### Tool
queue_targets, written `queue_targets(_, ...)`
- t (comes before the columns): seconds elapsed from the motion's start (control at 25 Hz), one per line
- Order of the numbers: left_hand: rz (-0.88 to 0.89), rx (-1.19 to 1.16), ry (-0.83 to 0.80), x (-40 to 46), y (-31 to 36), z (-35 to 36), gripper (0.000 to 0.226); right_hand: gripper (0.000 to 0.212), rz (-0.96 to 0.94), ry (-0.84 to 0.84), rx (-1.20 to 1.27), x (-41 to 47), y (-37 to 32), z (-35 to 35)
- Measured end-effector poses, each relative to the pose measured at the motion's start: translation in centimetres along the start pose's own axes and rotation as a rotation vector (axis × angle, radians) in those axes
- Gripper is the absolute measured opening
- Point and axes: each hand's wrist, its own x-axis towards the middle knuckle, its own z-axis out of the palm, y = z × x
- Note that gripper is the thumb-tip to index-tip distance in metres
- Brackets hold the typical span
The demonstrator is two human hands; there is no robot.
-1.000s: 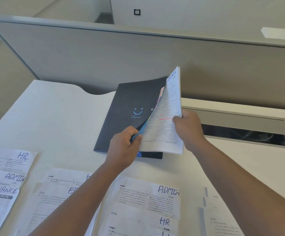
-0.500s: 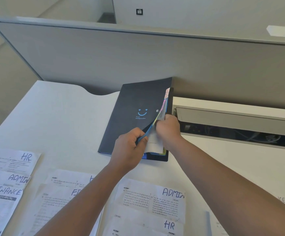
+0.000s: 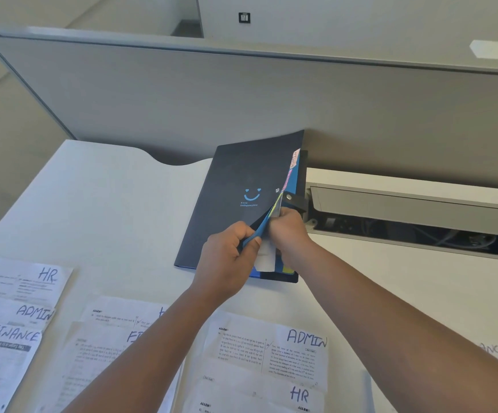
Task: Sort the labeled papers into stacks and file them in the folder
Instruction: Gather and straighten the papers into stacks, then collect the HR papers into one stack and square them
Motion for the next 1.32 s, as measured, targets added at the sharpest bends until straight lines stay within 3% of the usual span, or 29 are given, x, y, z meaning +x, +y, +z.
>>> queue_targets(0.16,-0.020,0.001,-0.011,0.1,0.1,0.0,0.015,0.013,-0.178,0.035,-0.189,-0.4,0.5,-1.6)
queue_targets(0.28,-0.054,-0.006,-0.017,0.1,0.0,0.3,0.016,0.040,-0.315,0.086,-0.366,-0.6,1.3,-2.7)
queue_targets(0.4,-0.082,0.016,-0.048,0.1,0.1,0.8,0.017,0.057,-0.327,0.090,-0.443,-0.4,2.5,-3.8)
queue_targets(0.6,0.005,0.186,-0.086,0.0,-0.1,2.5,0.013,0.060,-0.281,0.063,-0.344,0.2,4.9,-6.2)
queue_targets(0.72,0.067,0.407,-0.227,-0.3,-0.2,4.1,0.010,0.065,-0.311,0.004,-0.390,-0.1,6.2,-7.1)
queue_targets(0.84,0.148,0.611,-0.417,-0.7,0.2,5.2,0.031,0.061,-0.323,-0.059,-0.350,-0.6,7.2,-7.8)
queue_targets(0.92,0.154,0.588,-0.501,-1.2,0.4,5.1,0.051,0.052,-0.301,-0.113,-0.306,-1.8,7.5,-8.2)
queue_targets(1.04,0.056,0.335,-0.536,-2.4,0.4,3.7,0.066,0.046,-0.265,-0.225,-0.262,-4.4,8.0,-9.2)
queue_targets(1.16,0.039,0.285,-0.415,-4.9,-0.1,1.6,0.060,0.054,-0.227,-0.271,-0.313,-7.1,9.1,-10.9)
queue_targets(1.32,0.023,0.305,-0.388,-8.7,-0.4,-0.7,0.054,0.058,-0.244,-0.291,-0.362,-11.6,10.3,-13.1)
